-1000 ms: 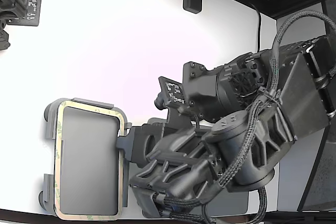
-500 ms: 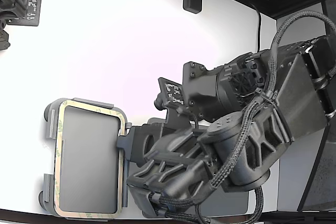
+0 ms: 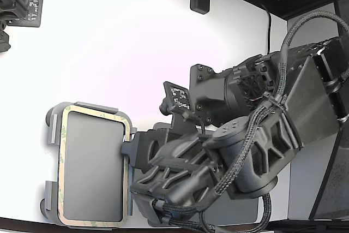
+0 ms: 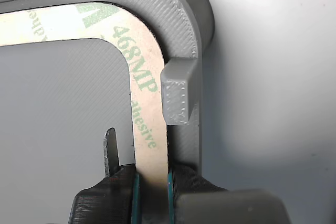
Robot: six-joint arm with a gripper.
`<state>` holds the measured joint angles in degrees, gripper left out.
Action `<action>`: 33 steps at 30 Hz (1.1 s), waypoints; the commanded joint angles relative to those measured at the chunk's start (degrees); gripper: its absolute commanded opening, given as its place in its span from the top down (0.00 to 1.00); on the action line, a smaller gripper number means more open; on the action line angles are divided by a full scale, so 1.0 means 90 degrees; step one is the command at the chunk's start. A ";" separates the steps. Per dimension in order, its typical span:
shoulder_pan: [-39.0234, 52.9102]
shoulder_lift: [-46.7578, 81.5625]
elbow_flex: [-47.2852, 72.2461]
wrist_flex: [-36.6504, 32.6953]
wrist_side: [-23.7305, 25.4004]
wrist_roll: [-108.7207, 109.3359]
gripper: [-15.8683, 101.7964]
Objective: Move top rectangular frame to the holder.
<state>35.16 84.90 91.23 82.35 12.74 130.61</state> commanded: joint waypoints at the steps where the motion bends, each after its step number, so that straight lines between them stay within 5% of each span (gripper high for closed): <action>1: -0.0078 0.0107 -0.0088 -0.0039 -0.0010 0.0020 0.96; 26: -0.0088 0.0146 -0.0010 -0.0078 0.0020 0.0039 0.94; 29: -0.0088 0.0137 -0.0039 -0.0059 0.0098 0.0029 0.77; 30: -0.0088 0.0137 -0.0059 -0.0049 0.0127 0.0010 0.59; 31: -0.0088 0.0146 -0.0068 -0.0039 0.0127 -0.0010 0.13; 33: -0.0078 0.0156 -0.0127 -0.0039 0.0117 -0.0049 0.02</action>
<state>35.16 85.08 91.76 82.00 13.80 130.34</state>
